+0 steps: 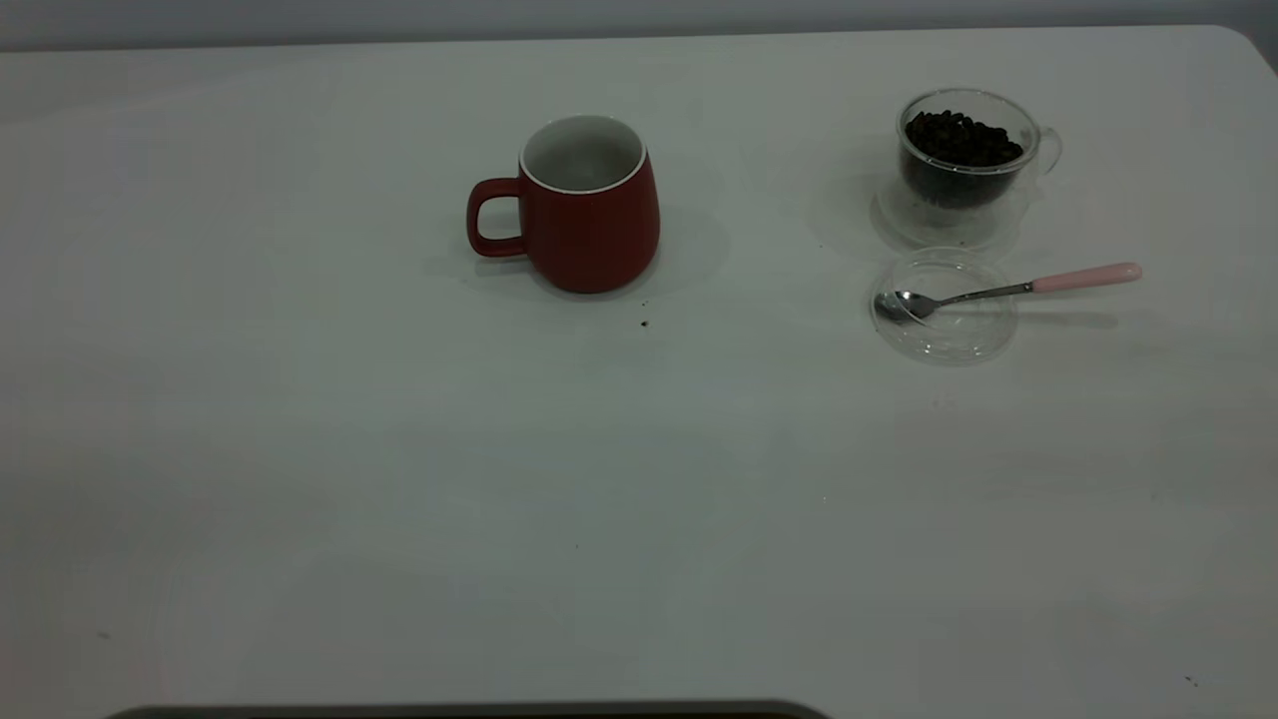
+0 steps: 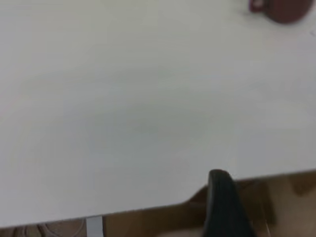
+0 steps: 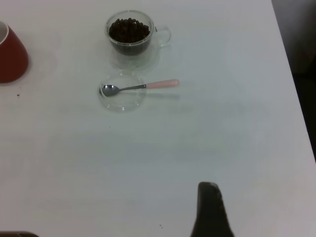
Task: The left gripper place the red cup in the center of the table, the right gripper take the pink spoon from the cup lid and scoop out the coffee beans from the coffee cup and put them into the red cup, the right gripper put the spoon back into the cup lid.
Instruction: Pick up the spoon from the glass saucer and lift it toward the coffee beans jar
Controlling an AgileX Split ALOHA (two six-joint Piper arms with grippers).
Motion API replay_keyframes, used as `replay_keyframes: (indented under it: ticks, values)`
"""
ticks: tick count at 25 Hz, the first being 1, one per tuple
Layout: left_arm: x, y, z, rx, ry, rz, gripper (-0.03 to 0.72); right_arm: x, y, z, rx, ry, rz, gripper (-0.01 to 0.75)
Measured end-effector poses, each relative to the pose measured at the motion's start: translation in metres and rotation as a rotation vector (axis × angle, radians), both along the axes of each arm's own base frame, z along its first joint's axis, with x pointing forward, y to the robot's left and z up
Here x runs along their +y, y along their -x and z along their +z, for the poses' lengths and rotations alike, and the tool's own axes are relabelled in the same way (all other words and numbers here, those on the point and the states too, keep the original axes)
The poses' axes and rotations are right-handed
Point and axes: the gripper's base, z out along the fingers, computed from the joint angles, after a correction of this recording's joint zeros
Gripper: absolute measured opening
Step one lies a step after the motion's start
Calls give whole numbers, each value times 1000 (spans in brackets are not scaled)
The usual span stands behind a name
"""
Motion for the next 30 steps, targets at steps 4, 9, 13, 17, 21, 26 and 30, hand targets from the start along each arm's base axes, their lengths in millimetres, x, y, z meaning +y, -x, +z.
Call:
replay_keyframes:
  ticks: [4,9,13,17,21,26,30]
  values:
    - [-1,7,-1,-50,2,74,505,0,0,0,0,0,0,560]
    - [-1,8,-1,-50,2,82,505,0,0,0,0,0,0,560]
    - [-1,8,-1,-50,2,82,505,0,0,0,0,0,0,560]
    - [-1,8,-1,-50,2,82,505,0,0,0,0,0,0,560]
    - [-1,8,-1,-50,2,82,505,0,0,0,0,0,0,560]
    - [-1,8,-1,-50,2,82,505,0,0,0,0,0,0,560]
    - [-1,8,-1,-50,2,82,505,0,0,0,0,0,0,560]
